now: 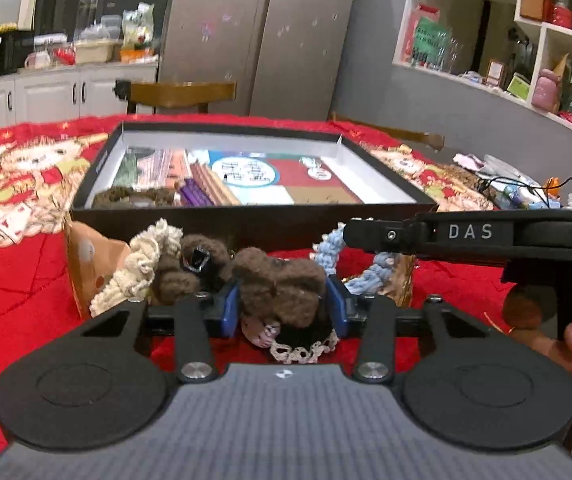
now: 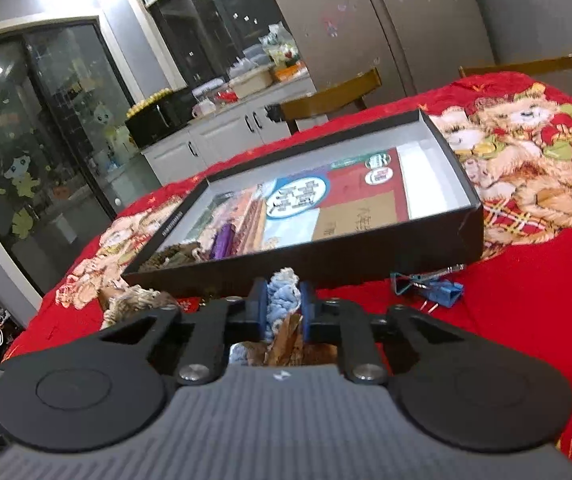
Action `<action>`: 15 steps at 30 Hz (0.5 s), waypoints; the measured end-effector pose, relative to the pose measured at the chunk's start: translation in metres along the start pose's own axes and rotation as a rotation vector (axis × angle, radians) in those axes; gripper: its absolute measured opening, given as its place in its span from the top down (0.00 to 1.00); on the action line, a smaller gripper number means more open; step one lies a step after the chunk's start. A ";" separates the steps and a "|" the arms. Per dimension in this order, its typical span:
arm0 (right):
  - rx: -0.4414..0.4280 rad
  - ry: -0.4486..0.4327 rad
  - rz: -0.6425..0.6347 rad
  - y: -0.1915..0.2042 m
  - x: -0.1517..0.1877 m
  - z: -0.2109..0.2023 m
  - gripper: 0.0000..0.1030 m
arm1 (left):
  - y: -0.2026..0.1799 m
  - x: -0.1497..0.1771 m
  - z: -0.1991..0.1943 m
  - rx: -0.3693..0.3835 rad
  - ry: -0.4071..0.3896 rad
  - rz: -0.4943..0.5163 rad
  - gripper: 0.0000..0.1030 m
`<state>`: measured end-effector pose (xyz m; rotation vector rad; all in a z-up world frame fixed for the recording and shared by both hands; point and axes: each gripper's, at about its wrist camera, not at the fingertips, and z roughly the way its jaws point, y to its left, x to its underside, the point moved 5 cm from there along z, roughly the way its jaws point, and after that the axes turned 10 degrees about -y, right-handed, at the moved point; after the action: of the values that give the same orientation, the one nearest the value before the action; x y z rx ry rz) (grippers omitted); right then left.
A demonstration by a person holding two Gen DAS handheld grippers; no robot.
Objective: Organize objects
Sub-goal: 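Grasp the brown knitted bow with the left tool while the right tool grasps the blue crochet ring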
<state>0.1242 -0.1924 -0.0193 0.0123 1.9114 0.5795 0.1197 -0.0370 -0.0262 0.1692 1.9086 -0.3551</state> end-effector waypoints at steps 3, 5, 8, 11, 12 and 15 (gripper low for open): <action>-0.012 -0.039 -0.004 0.003 -0.004 -0.007 0.86 | -0.001 0.000 -0.006 -0.004 -0.030 0.004 0.53; -0.029 -0.065 0.007 0.002 -0.008 -0.011 0.86 | -0.002 -0.001 -0.009 -0.005 -0.041 0.008 0.55; -0.034 -0.086 0.003 0.003 -0.014 -0.015 0.86 | -0.005 -0.002 -0.012 -0.008 -0.053 0.021 0.55; -0.044 -0.084 0.005 0.005 -0.013 -0.015 0.86 | -0.006 -0.002 -0.015 -0.012 -0.067 0.031 0.55; -0.045 -0.080 0.007 0.005 -0.012 -0.014 0.86 | -0.006 -0.002 -0.016 -0.011 -0.067 0.031 0.55; -0.048 -0.069 0.010 0.005 -0.009 -0.011 0.86 | -0.005 -0.001 -0.016 -0.012 -0.064 0.023 0.55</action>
<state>0.1172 -0.1941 -0.0064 0.0103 1.8311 0.6240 0.1047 -0.0364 -0.0191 0.1698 1.8442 -0.3295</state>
